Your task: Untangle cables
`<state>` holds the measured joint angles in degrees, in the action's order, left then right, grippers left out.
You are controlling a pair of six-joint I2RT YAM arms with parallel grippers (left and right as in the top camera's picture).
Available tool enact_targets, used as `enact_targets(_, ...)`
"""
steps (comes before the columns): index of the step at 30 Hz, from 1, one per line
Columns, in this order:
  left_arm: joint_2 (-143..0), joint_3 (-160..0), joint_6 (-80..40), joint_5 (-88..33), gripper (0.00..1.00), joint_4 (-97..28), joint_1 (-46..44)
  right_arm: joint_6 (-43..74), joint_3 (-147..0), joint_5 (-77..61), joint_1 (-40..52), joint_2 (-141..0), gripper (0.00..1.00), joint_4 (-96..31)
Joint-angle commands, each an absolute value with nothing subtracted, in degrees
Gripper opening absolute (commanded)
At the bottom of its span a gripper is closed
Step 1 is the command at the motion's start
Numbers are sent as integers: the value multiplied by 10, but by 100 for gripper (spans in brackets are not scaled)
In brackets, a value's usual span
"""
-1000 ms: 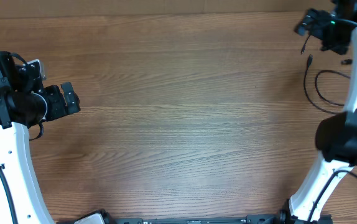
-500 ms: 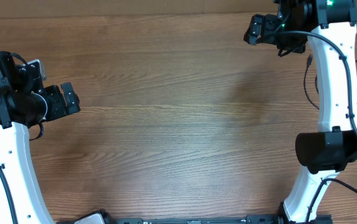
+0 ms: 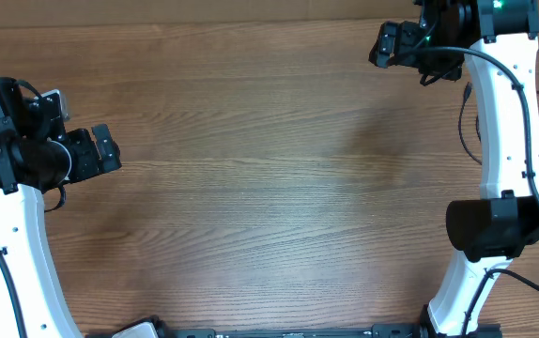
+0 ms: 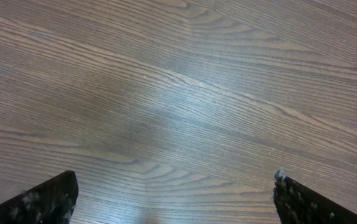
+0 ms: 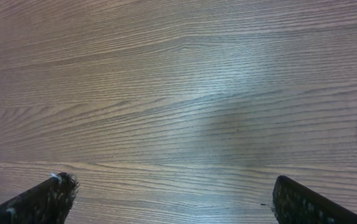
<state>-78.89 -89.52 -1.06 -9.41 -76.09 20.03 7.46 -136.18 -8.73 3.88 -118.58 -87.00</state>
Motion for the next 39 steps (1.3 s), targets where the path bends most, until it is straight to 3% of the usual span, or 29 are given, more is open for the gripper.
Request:
enact_targets(1, -791, -899, 0, -99, 100, -761, 202, 73, -1366, -85, 39, -1183, 100, -869)
enact_targets(26, -793, -899, -3, -102, 100, -757, 202, 73, -1366, -85, 39, -1183, 100, -869)
enact_targets(34, -715, -796, -104, -173, 100, -551, 168, 73, -1366, -85, 39, -1183, 100, -869)
enact_targets(39, -594, -594, -124, -173, 100, -298, 99, 73, -1366, -84, 39, -1183, 100, -869)
